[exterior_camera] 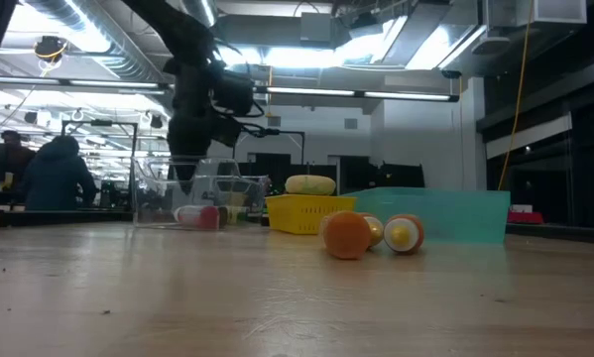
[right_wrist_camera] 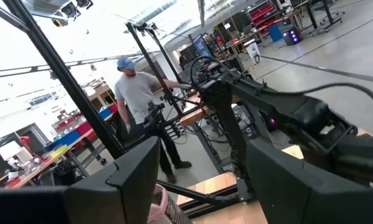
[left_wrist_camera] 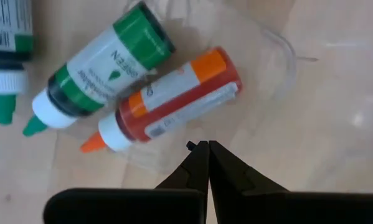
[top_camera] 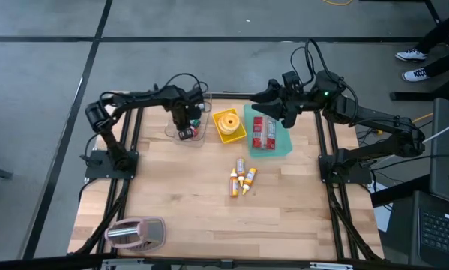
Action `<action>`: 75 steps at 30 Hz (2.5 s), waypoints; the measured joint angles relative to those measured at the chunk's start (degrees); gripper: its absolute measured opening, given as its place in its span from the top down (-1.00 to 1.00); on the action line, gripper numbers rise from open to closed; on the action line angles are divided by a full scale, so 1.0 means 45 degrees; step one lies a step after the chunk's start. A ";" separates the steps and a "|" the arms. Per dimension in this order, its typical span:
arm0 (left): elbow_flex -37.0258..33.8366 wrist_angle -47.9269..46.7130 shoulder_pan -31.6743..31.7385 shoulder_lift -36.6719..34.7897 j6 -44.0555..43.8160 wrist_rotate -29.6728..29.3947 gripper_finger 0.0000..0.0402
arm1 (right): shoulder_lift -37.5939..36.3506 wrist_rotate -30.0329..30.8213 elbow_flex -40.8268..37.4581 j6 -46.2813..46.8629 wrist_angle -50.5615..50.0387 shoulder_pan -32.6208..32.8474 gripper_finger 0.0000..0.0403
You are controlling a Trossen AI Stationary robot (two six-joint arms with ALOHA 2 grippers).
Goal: Pick & Place Food Item
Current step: Put the orange food coloring bottle into the transparent bin, then put the right yellow food coloring bottle into the transparent bin
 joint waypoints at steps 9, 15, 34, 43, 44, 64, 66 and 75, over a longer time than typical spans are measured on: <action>0.0000 0.0079 -0.0568 0.0857 0.0078 -0.0391 0.99 | 0.0000 -0.0248 0.0000 0.0015 -0.0005 0.0000 -0.18; 0.0000 0.0371 -0.0651 0.1001 0.0102 -0.0422 0.99 | 0.0000 -0.0248 0.0000 0.0015 -0.0010 0.0000 -0.18; 0.0024 0.5445 0.0558 0.0996 -0.4152 -0.0018 0.99 | 0.0000 -0.0263 0.0000 0.0324 -0.0015 -0.0001 -0.18; 0.1244 0.5523 0.0579 -0.0464 -0.3929 -0.0076 0.99 | 0.0000 -0.0486 0.0000 0.0335 -0.0012 0.0005 -0.18; 0.1422 0.5600 0.0509 -0.0831 -0.3929 -0.0039 0.99 | 0.0000 -0.0486 0.0000 0.0314 -0.0010 0.0005 -0.18; 0.2074 0.6933 -0.6621 -0.5133 -0.9543 -0.1963 0.48 | 0.0000 -0.0510 0.0000 -0.1604 -0.0005 -0.0365 -0.18; 0.2050 0.6913 -0.7240 -0.4510 -1.0996 -0.2687 0.34 | 0.0000 -0.0708 0.0000 -0.1617 -0.0005 -0.0398 -0.18; 0.2050 0.9023 -0.8616 -0.0774 -1.7532 -0.4574 -0.14 | 0.0000 -0.1288 0.0000 -0.1657 -0.0007 -0.0403 -0.18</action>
